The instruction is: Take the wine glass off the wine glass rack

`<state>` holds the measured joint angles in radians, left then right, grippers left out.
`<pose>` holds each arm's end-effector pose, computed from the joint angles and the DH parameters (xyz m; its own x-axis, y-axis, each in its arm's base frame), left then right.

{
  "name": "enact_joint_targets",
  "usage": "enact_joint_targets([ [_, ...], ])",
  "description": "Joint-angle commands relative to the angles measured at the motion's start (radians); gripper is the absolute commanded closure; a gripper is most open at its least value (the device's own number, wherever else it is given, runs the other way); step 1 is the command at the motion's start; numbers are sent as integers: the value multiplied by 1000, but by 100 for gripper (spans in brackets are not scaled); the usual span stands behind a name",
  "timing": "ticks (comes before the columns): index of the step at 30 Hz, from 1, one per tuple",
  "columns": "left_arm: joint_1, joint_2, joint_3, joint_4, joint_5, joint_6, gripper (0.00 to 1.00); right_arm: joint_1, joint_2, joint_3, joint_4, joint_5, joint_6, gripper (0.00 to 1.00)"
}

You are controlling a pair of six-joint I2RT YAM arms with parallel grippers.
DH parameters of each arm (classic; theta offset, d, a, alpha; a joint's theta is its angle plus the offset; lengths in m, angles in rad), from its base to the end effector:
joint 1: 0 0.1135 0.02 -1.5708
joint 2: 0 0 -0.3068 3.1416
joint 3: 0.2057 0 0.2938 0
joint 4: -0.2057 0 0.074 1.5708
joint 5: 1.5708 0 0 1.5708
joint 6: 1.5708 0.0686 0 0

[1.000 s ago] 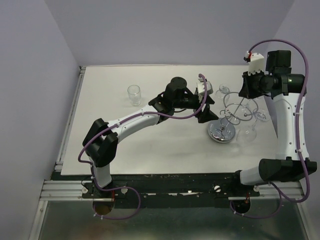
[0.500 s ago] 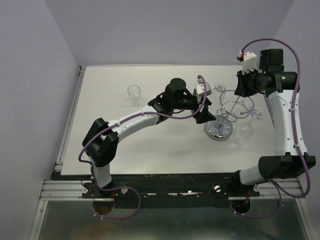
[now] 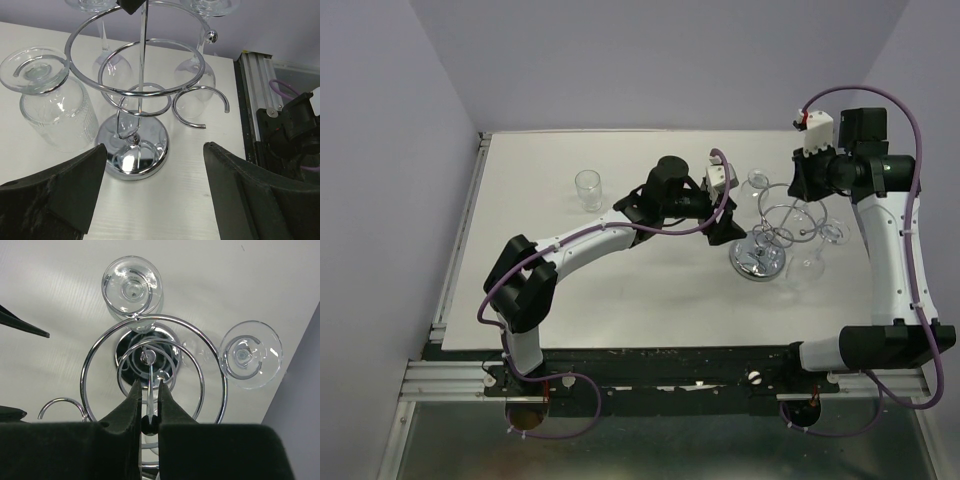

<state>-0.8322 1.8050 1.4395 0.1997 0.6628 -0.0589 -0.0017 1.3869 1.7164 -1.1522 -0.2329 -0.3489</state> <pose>0.3105 -0.4037 0.3440 -0.1693 0.1170 -0.9786 0.9832 0.0890 -0.1594 0.3124 0.0153 0.4618 -0.6357 -0.3315 -0.6971 -0.3966 0.9151 -0.0736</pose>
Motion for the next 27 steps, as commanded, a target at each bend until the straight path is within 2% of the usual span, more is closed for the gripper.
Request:
enact_joint_targets([
  [1, 1, 8, 13, 18, 1, -9, 8, 2, -52, 28, 123, -22, 10, 82],
  [7, 1, 10, 15, 17, -2, -7, 8, 2, -52, 25, 126, 6, 24, 64],
  [15, 1, 10, 7, 20, -6, -4, 8, 2, -52, 31, 121, 10, 34, 55],
  [19, 1, 10, -11, 44, -38, 25, 6, 2, -55, 66, 135, 52, 88, 33],
  [20, 2, 11, -13, 46, -46, 48, 5, 2, -49, 84, 135, 59, 102, 30],
  [25, 36, 19, -44, 108, -65, 145, 1, 2, -29, 161, 135, 87, 122, 27],
  [27, 50, 40, -21, 81, -52, 207, 1, 2, -26, 166, 147, 102, 126, 27],
])
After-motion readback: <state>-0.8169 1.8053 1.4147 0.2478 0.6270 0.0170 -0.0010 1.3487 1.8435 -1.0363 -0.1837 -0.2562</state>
